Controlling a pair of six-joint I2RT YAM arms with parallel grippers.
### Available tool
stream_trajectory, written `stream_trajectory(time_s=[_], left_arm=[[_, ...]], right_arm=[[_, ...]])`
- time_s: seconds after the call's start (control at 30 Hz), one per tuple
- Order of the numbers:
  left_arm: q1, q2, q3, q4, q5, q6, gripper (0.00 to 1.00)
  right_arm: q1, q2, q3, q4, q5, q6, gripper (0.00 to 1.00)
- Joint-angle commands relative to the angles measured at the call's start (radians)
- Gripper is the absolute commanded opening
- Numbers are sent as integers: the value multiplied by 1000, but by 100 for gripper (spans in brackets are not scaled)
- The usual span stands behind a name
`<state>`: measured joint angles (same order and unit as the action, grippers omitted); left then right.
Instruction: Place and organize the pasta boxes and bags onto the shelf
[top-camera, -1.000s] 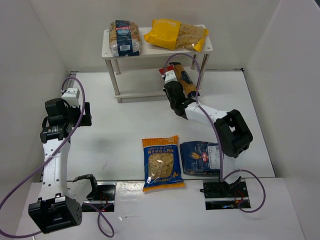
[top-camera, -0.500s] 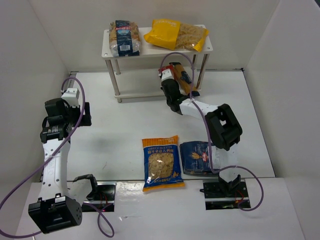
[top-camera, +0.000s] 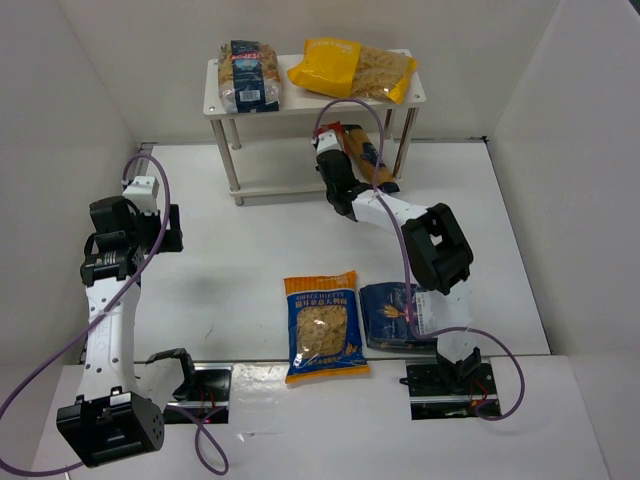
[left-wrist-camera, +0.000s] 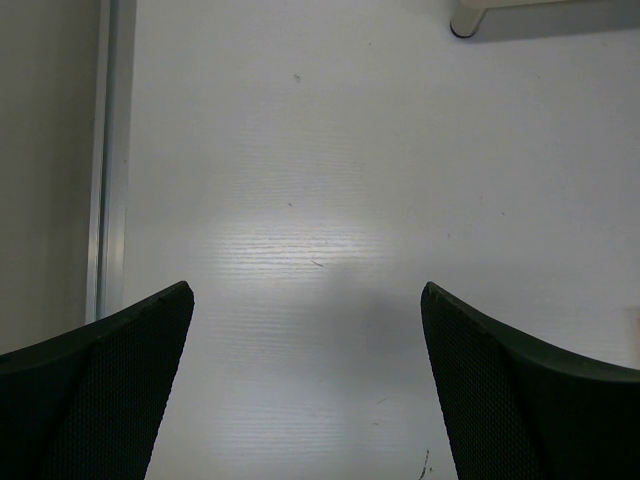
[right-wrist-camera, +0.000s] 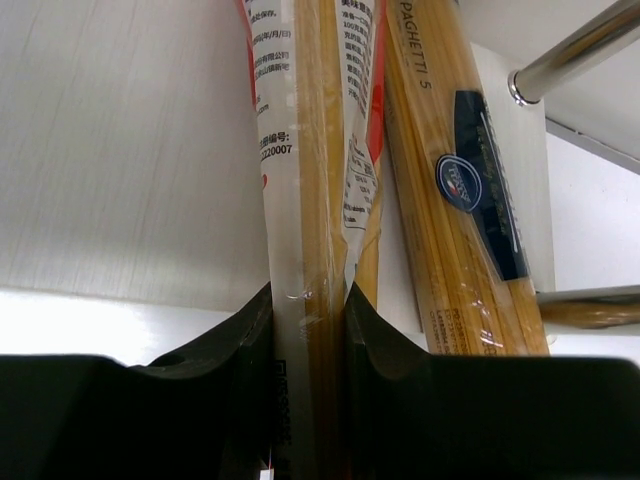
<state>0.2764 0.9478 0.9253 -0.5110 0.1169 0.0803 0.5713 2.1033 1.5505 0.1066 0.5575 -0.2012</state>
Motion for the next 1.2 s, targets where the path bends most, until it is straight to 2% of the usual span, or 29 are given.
stream_trajectory(time_s=[0.0,0.1,0.2,0.23,0.3,0.33,0.4,0.43,0.5,0.63,0.8,1.0,1.17], left_arm=[[6,0,-2,26,9,21,100],[6,0,-2,26,9,21,100],[6,0,-2,26,9,21,100],[6,-9,-2,26,9,21,100],[6,-9,-2,26,9,21,100],[6,-9,-2,26,9,21,100],[6,-9,-2,26,9,21,100],[6,-9,-2,26,9,21,100],[6,-9,-2,26,18,21,100],[6,-18,-2,26,18,21,100],[6,-27,-2,26,36,21,100],[6,-46,7,17,64,30,100],[6,-57,7,17,64,21,100]], right_arm=[[-5,-9,114,125,76,-3,0],[-5,-9,123,116,76,6,1],[-5,-9,123,94,76,6,13],[-5,-9,123,94,76,6,24],[-5,-9,123,94,76,16,39],[-14,-9,114,94,85,16,55],[-14,-19,103,94,85,16,68],[-14,-28,103,94,85,16,79],[-14,-41,79,94,85,16,87],[-14,-104,27,105,85,16,94],[-5,-250,-78,41,16,71,94],[4,-554,-256,-123,-197,126,94],[-7,-784,-397,-283,-209,150,95]])
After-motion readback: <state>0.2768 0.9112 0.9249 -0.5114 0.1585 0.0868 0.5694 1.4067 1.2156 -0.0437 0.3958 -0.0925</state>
